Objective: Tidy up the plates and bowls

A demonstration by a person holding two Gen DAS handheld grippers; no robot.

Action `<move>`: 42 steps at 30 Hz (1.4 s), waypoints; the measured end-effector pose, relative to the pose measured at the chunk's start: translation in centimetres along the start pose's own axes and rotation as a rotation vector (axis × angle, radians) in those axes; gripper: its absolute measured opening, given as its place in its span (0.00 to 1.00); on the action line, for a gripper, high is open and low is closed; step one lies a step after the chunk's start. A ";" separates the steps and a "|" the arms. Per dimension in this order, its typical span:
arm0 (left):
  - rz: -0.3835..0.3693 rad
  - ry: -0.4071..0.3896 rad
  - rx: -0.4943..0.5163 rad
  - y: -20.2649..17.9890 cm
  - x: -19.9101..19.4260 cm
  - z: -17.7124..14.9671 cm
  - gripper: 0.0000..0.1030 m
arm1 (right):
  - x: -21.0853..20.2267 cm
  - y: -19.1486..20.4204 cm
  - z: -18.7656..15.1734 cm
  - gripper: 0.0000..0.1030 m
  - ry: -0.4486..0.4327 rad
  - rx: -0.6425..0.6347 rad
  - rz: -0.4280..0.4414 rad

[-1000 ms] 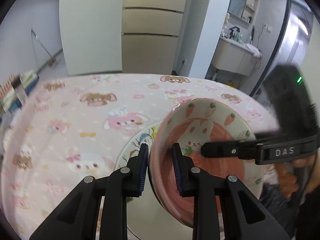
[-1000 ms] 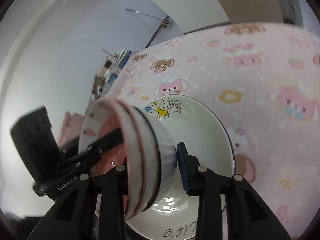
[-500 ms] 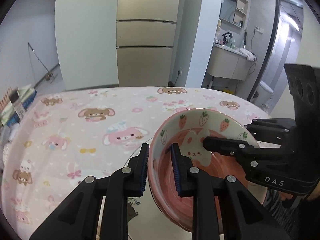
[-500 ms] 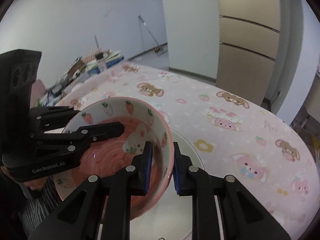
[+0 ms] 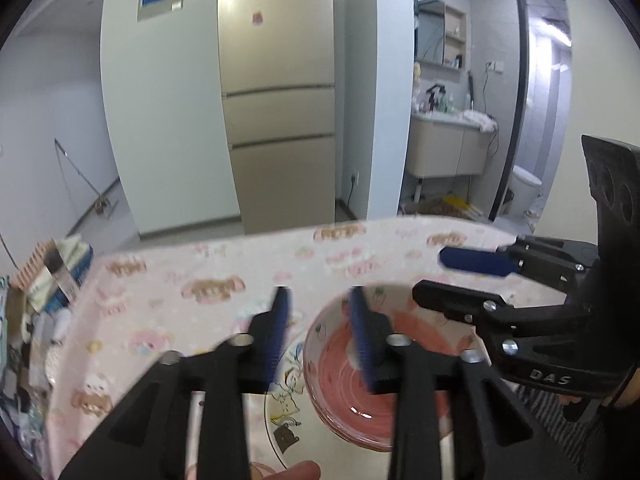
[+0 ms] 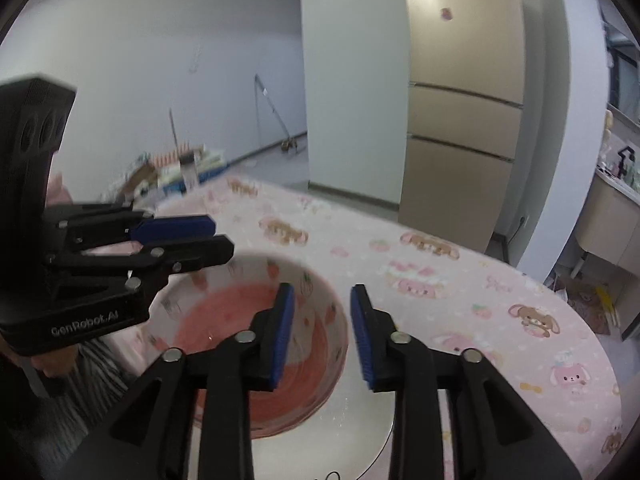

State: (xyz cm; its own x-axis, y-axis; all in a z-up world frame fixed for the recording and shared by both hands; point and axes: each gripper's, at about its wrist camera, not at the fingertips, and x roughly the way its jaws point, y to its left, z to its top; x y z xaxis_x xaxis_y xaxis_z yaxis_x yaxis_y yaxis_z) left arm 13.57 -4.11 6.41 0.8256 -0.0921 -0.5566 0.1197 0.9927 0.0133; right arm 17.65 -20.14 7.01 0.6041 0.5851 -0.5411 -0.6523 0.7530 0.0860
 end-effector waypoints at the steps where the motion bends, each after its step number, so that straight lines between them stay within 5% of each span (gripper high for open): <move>1: 0.018 -0.023 -0.003 0.0 -0.8 0.2 0.65 | -0.8 0.1 0.5 0.63 -0.022 0.003 -0.006; 3: 0.055 -0.089 -0.011 0.3 -2.8 0.8 0.83 | -2.4 0.2 1.4 0.72 -0.070 0.008 -0.027; 7: 0.034 -0.180 -0.044 1.1 -6.3 1.9 1.00 | -6.2 0.3 2.7 1.00 -0.172 0.034 -0.046; 16: 0.066 -0.308 -0.004 -0.4 -14.0 3.2 1.00 | -14.2 3.1 4.7 1.00 -0.330 0.014 -0.052; 26: 0.072 -0.402 0.012 -3.1 -21.1 1.6 1.00 | -19.7 7.5 3.2 1.00 -0.401 -0.043 -0.100; 33: 0.098 -0.429 0.012 -4.3 -22.5 -1.5 1.00 | -20.7 9.2 0.4 1.00 -0.430 -0.074 -0.165; 42: 0.115 -0.365 0.009 -4.2 -19.8 -5.5 1.00 | -19.4 8.3 -3.7 1.00 -0.403 -0.033 -0.177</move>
State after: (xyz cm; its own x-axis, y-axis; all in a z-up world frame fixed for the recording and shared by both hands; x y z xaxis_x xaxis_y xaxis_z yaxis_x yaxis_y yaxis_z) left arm -6.30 -6.04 12.85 0.9758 -0.0038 -0.2184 0.0189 0.9976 0.0669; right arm -1.11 -26.35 15.14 0.8341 0.5233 -0.1745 -0.5329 0.8462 -0.0095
